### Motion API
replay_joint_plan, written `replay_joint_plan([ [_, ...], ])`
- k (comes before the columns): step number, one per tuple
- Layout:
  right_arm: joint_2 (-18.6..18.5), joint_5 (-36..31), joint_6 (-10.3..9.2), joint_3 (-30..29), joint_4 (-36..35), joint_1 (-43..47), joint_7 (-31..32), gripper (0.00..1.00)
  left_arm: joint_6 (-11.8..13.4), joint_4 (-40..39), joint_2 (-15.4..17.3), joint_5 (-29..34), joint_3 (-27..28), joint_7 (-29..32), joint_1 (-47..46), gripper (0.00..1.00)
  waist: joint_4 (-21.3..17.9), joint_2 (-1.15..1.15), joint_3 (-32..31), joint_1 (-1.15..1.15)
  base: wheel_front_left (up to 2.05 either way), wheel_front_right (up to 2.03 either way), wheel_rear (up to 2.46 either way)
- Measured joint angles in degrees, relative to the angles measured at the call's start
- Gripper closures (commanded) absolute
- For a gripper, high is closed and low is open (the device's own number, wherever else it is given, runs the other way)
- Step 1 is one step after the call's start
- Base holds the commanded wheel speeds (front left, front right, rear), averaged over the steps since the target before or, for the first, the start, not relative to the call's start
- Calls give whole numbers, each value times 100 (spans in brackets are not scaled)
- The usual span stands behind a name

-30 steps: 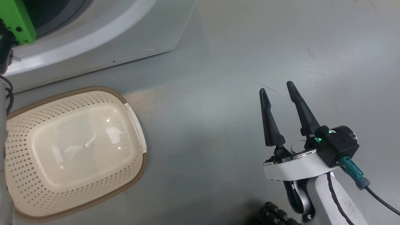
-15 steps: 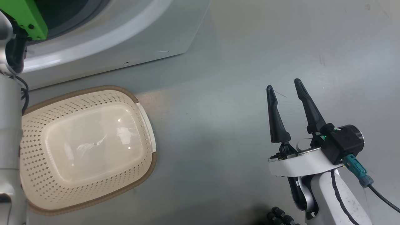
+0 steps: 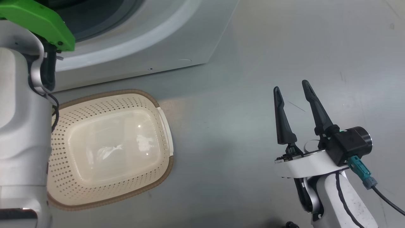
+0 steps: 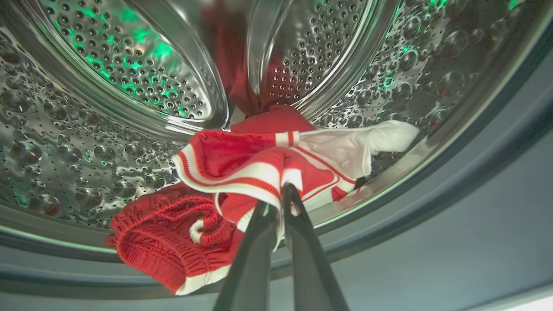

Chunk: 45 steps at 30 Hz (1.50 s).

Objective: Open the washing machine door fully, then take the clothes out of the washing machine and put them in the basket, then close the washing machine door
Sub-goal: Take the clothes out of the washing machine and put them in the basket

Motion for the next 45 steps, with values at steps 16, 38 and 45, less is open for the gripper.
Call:
replay_joint_plan([
  [16,-5,-216,93,-198,208,175,1,0,-33,-790,-258,165,-151,-1408,1083,100,442,0,-582,0,0,0,0],
  [38,-3,-299,241,-325,400,865,1,0,422,-2865,-444,455,-113,-1820,2504,100,947,0,-1816,0,0,0,0],
  [45,-2,-298,248,-323,397,1046,1,0,509,-3484,-485,490,-110,-1822,2976,100,993,0,-2102,0,0,0,0],
])
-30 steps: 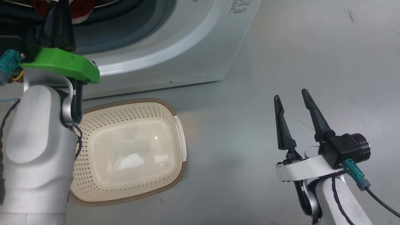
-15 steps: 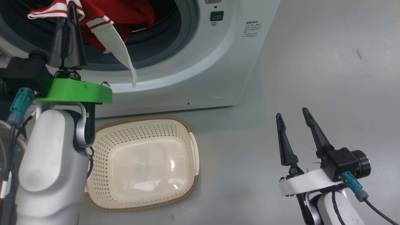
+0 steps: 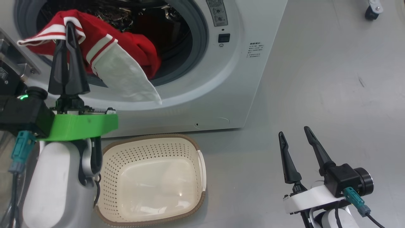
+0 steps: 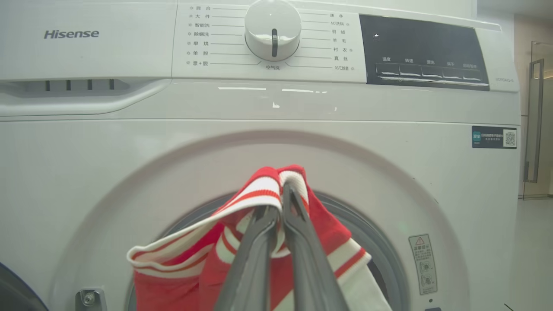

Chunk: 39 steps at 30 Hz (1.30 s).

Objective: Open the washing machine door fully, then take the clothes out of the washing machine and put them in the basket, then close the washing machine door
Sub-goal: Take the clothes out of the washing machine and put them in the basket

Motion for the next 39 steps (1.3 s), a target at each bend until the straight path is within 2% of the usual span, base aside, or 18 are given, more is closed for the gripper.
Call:
replay_joint_plan([
  [10,1,-1,9,12,-134,86,0,0,100,-198,-63,-1,-338,87,1054,100,16,0,-18,0,0,0,0],
  [17,0,-1,45,114,-188,85,0,0,146,67,-69,-9,-501,196,1671,100,9,0,96,0,0,0,0],
  [25,-1,7,67,204,-279,62,0,0,142,690,-66,-48,-597,189,1917,100,-146,0,326,0,0,0,0],
  [31,0,11,67,281,-336,-93,0,0,34,1424,-65,-43,-705,178,1895,100,-296,0,562,0,0,0,0],
  [39,-1,15,66,343,-456,-319,0,0,-19,2342,-44,-8,-683,210,1425,100,-487,0,958,0,0,0,0],
])
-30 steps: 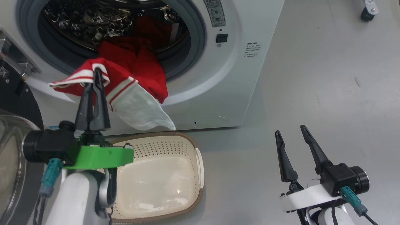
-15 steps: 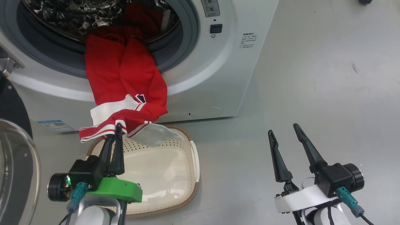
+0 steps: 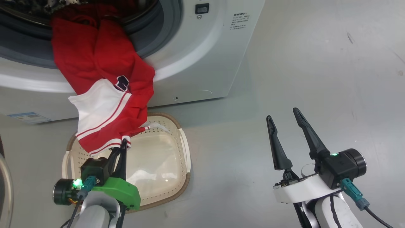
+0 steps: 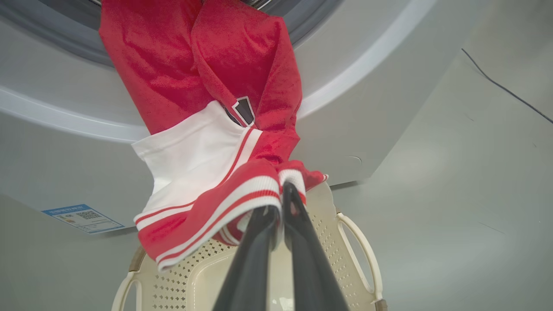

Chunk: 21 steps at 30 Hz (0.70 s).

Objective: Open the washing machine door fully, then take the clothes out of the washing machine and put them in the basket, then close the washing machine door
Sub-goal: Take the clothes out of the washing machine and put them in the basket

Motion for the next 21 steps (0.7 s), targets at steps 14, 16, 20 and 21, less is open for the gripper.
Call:
replay_joint_plan([
  [14,-4,97,-34,87,-15,-353,0,0,-90,1340,23,-180,205,155,-475,61,-353,0,518,0,0,0,0],
  [16,-2,97,-38,75,-13,-361,0,0,-99,1483,19,-193,203,152,-556,54,-385,0,551,0,0,0,0],
  [20,-3,97,-69,30,-12,-370,0,0,-100,1685,-14,-197,200,141,-706,9,-384,0,586,0,0,0,0],
  [21,-4,97,-76,30,-8,-377,0,0,-100,1734,-24,-200,204,111,-748,0,-375,0,593,0,0,0,0],
])
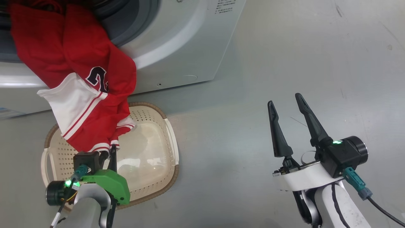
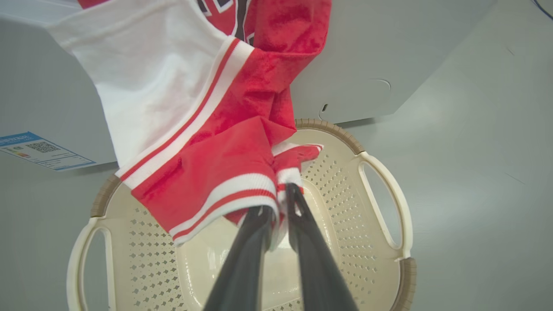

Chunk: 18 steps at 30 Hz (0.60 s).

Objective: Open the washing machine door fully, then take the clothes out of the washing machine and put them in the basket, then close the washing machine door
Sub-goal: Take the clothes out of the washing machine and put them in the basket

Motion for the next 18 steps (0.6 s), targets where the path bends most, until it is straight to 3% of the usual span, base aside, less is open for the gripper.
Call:
replay_joint_plan([
  [18,0,-1,-7,-86,177,-62,0,0,-90,300,-57,65,-47,-293,-240,0,265,0,-255,0,0,0,0],
])
